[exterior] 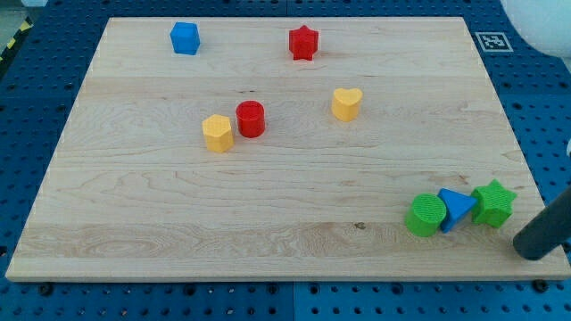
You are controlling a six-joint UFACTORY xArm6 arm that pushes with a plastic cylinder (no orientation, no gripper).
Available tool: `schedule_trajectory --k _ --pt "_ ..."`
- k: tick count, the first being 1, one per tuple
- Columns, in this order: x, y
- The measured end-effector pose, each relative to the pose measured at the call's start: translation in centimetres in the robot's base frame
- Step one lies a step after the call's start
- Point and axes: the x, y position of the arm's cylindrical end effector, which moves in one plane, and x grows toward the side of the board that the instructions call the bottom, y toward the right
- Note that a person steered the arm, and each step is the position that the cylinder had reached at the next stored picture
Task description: Move the green star to the top right of the yellow heart
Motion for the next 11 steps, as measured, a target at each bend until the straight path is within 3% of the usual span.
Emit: schedule_trajectory --k 2,4,5,7,8,9,10,11 --pt "-8.7 -5.3" --pt "-4.0 -5.7" --pt "-5.1 -8.4" --pt "-15.9 -10.1" --pt "-16.4 -10.1" --pt "-12.3 -10.1" --pt "-13.1 -6.8" --pt "-20.6 -4.7"
